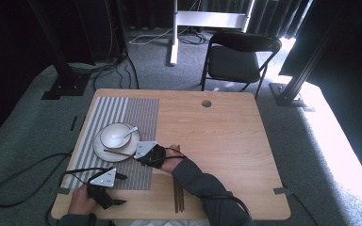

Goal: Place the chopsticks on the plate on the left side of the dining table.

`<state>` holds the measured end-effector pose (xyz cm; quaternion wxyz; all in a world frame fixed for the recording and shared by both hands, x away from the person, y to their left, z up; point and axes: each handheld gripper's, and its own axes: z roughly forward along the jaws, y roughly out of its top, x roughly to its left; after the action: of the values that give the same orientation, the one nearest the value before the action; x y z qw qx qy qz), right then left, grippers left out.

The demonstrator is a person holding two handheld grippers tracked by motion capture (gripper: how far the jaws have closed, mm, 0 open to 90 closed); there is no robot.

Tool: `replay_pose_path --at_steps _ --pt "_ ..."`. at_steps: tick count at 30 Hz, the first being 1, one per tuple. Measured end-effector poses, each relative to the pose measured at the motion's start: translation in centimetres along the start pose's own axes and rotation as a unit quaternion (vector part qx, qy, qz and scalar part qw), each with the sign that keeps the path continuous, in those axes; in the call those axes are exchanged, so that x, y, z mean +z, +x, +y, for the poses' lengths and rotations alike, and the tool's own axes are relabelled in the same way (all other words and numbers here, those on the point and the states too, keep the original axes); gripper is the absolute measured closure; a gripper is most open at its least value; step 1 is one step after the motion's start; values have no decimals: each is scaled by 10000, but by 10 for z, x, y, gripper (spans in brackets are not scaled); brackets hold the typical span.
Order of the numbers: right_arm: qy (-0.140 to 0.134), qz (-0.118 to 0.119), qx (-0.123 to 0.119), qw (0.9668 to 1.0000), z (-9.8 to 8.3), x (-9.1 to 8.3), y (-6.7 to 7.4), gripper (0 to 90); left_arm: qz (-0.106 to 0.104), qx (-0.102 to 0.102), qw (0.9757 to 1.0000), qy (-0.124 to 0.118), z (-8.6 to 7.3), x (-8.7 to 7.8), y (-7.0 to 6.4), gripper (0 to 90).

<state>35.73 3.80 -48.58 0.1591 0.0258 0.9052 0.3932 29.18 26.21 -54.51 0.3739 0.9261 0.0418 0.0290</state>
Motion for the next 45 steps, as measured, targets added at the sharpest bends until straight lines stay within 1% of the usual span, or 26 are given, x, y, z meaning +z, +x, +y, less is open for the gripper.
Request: replay_pose_path --at_steps 10,32,42,45 --pt "-2 20 -44 10000 4 4 -1 843 -4 -3 10000 2 0 0 0 117" --pt "3 71 22 10000 5 13 -4 843 -5 -6 10000 4 0 0 0 117" --pt "18 119 -60 9999 9 18 -3 843 2 -3 10000 3 0 0 0 117" --pt "27 136 -47 9999 10 20 -3 843 4 -2 10000 0 0 0 0 117"
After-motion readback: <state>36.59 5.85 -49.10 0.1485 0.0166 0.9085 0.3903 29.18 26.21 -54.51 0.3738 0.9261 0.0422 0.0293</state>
